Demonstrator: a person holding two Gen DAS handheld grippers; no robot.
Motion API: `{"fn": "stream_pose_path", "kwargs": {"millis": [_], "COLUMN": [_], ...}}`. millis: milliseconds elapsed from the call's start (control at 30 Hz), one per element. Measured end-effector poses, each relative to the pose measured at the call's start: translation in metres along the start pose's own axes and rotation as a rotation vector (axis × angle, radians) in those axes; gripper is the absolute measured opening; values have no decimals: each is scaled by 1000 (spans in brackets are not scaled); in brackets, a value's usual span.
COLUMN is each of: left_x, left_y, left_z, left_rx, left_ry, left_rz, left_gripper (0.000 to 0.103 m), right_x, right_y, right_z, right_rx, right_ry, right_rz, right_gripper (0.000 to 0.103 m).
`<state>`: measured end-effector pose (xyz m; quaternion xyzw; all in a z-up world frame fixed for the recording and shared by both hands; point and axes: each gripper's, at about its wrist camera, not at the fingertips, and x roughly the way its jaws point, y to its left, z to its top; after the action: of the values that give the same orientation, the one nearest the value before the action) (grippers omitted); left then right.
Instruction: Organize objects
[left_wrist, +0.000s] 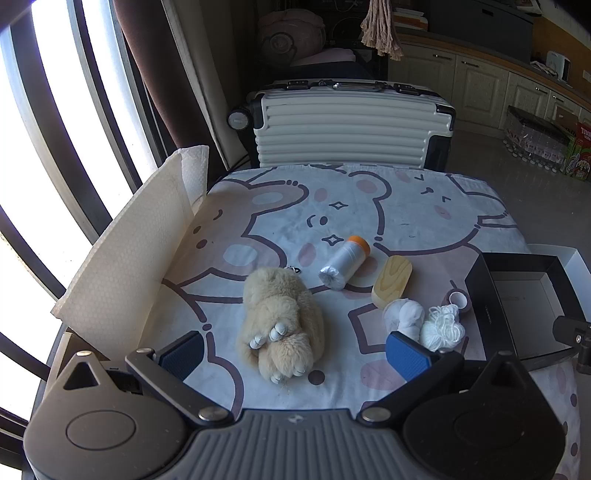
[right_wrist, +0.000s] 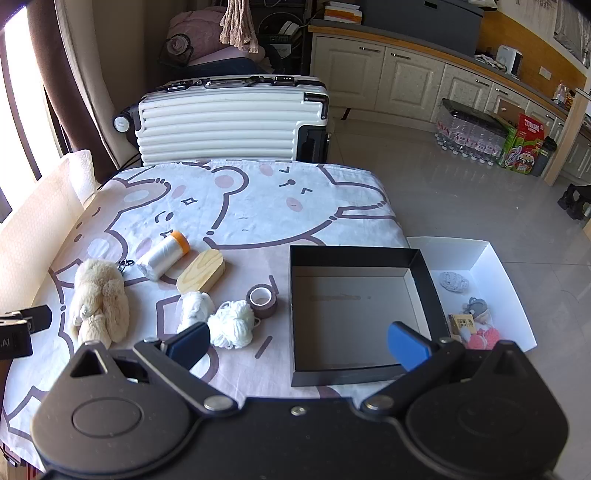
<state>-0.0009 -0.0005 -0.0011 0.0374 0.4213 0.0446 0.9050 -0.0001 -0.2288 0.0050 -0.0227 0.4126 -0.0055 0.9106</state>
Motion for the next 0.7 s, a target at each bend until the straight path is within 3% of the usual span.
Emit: {"fn": "stream_pose_path", "kwargs": {"millis": [700], "left_x": [0], "left_y": [0], "left_z": [0], "left_rx": [-2], "left_ry": [2], "left_rz": [0], "left_gripper": [103], "right_x": [1], "right_y": [5], "right_z": [0], "right_rx": [-12], "right_ry": [0], "right_rz": [5], "right_gripper": [103]}}
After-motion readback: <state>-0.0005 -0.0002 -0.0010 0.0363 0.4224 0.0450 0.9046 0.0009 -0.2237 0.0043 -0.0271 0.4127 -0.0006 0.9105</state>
